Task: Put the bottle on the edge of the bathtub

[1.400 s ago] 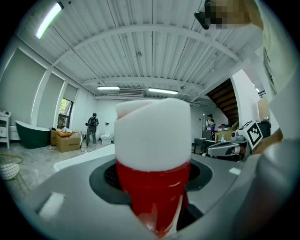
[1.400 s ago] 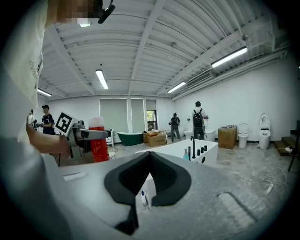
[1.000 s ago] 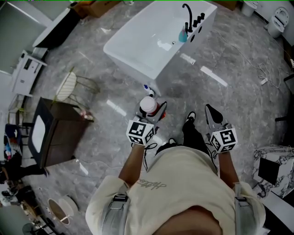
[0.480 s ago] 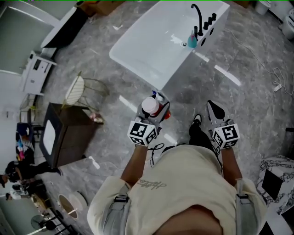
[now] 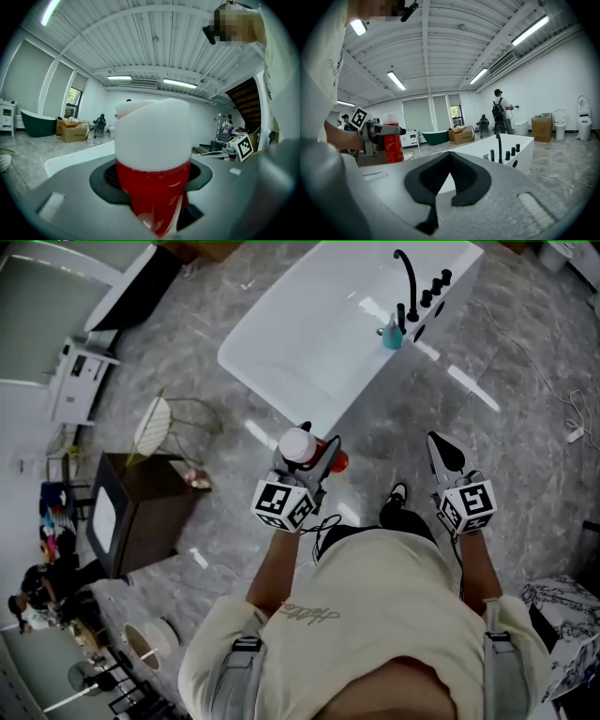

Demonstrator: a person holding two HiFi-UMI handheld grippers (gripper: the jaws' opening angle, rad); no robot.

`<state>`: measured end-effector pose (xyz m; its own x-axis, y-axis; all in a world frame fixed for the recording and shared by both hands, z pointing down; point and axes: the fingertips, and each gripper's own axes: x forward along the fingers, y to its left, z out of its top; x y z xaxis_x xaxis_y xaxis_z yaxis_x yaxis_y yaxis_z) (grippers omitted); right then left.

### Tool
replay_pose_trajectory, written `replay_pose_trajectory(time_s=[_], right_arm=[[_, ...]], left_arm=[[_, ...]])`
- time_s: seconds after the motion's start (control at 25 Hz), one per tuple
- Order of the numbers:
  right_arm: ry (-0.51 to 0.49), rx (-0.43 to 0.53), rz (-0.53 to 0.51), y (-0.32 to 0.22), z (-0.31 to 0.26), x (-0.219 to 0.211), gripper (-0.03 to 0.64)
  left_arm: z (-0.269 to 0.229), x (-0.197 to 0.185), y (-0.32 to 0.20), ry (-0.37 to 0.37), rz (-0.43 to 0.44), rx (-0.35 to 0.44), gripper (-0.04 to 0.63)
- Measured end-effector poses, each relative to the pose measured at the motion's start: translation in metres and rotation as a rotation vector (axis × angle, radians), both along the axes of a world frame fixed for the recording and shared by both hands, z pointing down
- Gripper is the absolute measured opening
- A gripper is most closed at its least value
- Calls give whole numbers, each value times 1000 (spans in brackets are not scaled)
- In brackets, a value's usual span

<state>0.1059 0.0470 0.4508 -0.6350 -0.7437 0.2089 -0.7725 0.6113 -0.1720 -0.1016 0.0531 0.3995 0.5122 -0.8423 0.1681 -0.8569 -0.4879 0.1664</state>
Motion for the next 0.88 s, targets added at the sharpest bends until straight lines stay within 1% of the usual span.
replay_pose_trajectory(time_s=[0.08, 0.24, 0.48, 0.68, 0.84, 0.88], right_arm=[[-6, -17, -13, -14, 7, 4, 0], [-11, -46, -48, -26, 17, 0, 0], [-1, -96, -80, -37, 30, -12, 0], [23, -82, -54, -56, 31, -21, 0], [49, -71, 7, -75, 27, -22, 0], [54, -71, 21, -82, 24, -22, 0]], left_arm=[[-1, 4, -14, 1, -11, -4, 298], [-1, 9, -33, -22, -14, -16, 298], [9, 11, -58, -47, 17, -46, 298], [30, 10, -85, -56, 68, -50, 298], [48, 15, -111, -109, 130, -31, 298], [49, 16, -119, -112, 143, -28, 298]])
